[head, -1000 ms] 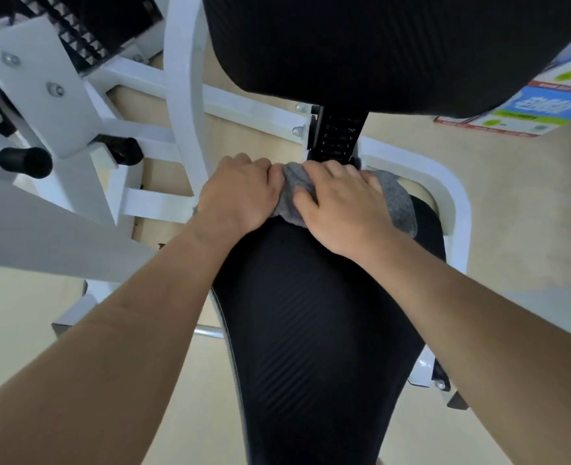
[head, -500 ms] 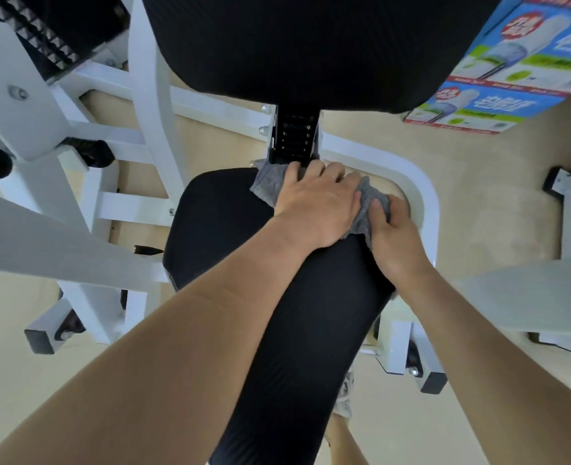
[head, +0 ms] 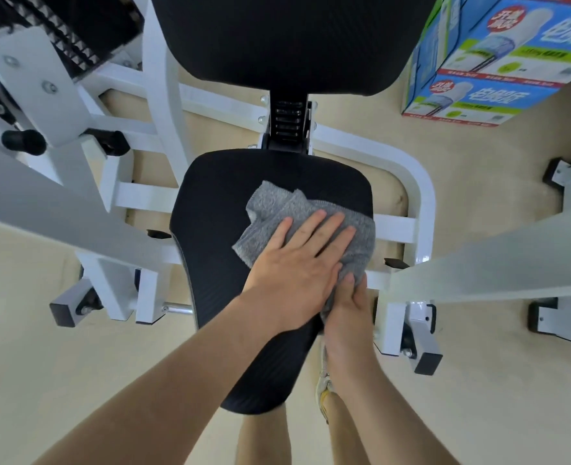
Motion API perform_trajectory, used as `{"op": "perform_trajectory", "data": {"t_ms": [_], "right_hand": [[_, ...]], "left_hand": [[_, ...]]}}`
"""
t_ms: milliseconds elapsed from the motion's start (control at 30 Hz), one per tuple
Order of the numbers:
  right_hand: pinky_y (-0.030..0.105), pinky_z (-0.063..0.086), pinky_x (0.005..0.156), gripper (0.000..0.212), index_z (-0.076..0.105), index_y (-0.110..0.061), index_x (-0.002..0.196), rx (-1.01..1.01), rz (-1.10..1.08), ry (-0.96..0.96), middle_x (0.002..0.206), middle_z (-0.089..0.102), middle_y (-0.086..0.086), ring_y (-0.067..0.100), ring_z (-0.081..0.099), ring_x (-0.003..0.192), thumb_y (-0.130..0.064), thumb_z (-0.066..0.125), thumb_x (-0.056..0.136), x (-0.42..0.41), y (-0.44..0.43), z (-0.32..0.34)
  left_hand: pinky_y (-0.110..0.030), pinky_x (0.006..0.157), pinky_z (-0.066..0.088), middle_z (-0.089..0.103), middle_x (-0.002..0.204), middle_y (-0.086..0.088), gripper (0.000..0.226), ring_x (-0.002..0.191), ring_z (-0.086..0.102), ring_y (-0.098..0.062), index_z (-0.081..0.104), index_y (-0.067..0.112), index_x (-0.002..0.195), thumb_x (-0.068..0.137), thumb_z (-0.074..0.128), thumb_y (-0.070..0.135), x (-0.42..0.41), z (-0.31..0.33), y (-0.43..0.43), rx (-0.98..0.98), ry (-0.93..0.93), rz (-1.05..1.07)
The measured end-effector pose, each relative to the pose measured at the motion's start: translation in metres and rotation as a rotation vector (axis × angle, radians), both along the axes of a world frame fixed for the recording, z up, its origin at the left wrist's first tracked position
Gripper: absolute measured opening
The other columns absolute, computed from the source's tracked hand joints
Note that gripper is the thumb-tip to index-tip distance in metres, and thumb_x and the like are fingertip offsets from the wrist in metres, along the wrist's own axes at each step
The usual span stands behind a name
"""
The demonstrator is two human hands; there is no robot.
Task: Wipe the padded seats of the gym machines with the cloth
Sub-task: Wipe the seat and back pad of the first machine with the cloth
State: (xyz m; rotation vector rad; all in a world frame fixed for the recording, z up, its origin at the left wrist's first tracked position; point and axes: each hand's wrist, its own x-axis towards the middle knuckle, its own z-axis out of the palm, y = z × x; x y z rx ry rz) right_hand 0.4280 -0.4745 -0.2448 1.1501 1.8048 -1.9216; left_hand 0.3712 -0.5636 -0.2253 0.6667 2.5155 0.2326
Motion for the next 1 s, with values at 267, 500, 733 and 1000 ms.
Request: {"op": "perform_trajectory", "data": {"t_ms": [267,500,733,1000], "right_hand": [[0.037,0.046,0.094,0.038,0.035,-0.002,0.129,0.189,0.049,0.026,0.126,0.053,0.015,0.022,0.054,0.107,-0.027,0.038,0.100,-0.050,0.024,-0.013],[0.027,0.041,0.097,0.037,0.031,-0.018,0.136,0.121,0.084,0.082,0.134,0.050,0.006,0.019,0.052,0.116,-0.031,0.032,0.101,0.002,-0.001,-0.004],[0.036,0.033,0.111,0.053,0.009,-0.018,0.151,0.031,0.197,0.090,0.149,0.036,0.006,0.018,0.041,0.132,-0.032,0.026,0.103,0.063,-0.031,0.017],[0.026,0.045,0.090,0.054,0.024,-0.021,0.144,0.090,0.508,0.117,0.134,0.053,0.001,0.013,0.055,0.116,-0.043,0.036,0.096,0.099,-0.024,0.040]], "left_hand": [[-0.043,0.118,-0.006,-0.010,0.161,0.006,0.061,0.146,-0.011,-0.011,-0.006,0.022,0.152,0.100,0.012,0.049,-0.031,-0.016,0.014,-0.068,-0.020,0.224],[-0.044,0.117,0.002,0.006,0.161,0.004,0.057,0.147,0.002,-0.012,0.009,0.023,0.153,0.100,0.014,0.045,0.044,0.003,-0.006,-0.065,0.144,0.341],[-0.046,0.115,0.018,0.025,0.157,0.002,0.057,0.145,0.021,-0.017,0.028,0.022,0.149,0.098,0.014,0.043,0.108,0.024,-0.033,-0.091,0.178,0.420],[-0.043,0.118,0.016,0.021,0.157,0.006,0.051,0.146,0.012,-0.012,0.034,0.027,0.143,0.097,0.022,0.047,0.143,0.040,-0.054,0.081,0.127,0.543]]}}
